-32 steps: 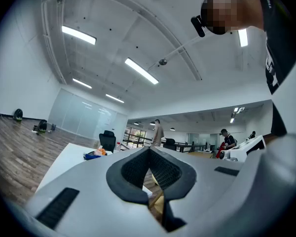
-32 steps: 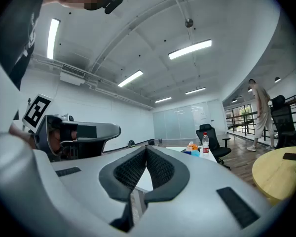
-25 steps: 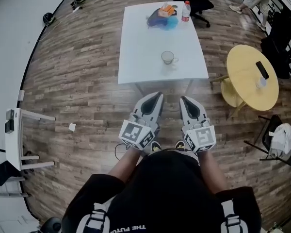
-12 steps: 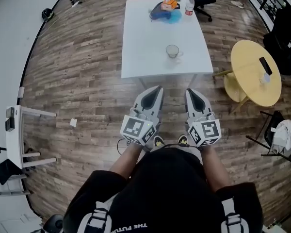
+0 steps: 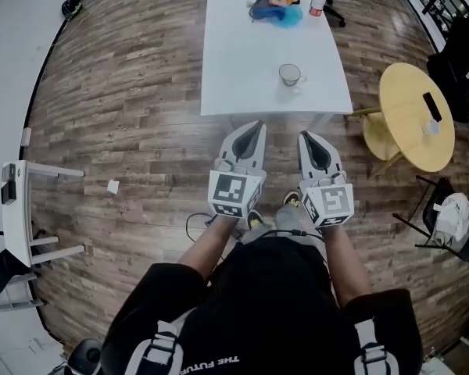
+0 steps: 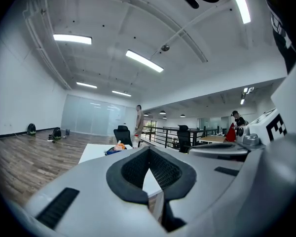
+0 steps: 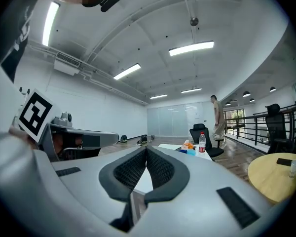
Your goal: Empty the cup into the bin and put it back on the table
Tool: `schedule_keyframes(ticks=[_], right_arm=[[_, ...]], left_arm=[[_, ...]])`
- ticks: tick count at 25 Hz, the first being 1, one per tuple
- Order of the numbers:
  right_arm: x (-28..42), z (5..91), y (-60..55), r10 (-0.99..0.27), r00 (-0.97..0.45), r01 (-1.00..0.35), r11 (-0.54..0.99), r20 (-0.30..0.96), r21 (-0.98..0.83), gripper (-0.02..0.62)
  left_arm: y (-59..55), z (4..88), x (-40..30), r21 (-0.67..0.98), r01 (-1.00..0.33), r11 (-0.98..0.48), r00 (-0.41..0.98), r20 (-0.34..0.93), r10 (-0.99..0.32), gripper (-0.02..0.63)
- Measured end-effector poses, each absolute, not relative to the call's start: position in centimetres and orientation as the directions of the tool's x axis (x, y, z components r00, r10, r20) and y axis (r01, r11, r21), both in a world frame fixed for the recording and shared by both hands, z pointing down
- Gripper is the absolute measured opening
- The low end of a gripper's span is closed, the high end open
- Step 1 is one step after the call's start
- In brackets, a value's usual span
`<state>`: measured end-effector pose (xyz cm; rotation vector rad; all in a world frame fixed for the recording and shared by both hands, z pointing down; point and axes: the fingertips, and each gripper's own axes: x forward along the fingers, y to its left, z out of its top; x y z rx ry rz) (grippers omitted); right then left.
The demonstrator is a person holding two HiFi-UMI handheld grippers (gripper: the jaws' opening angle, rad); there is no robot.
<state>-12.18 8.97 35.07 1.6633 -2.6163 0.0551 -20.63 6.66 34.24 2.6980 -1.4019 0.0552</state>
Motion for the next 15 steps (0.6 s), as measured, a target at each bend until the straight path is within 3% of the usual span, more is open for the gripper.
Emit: schedule_keyframes(ticks=[15], right_arm=[[-4.3, 39.9, -3.4, -0.885, -0.457, -0.889, 0.455, 0.084, -0.046, 0.014]], left_arm=[[-5.7, 37.8, -14.5, 0.108, -0.846, -0.521, 0.532, 0.116, -0.839, 0.021]])
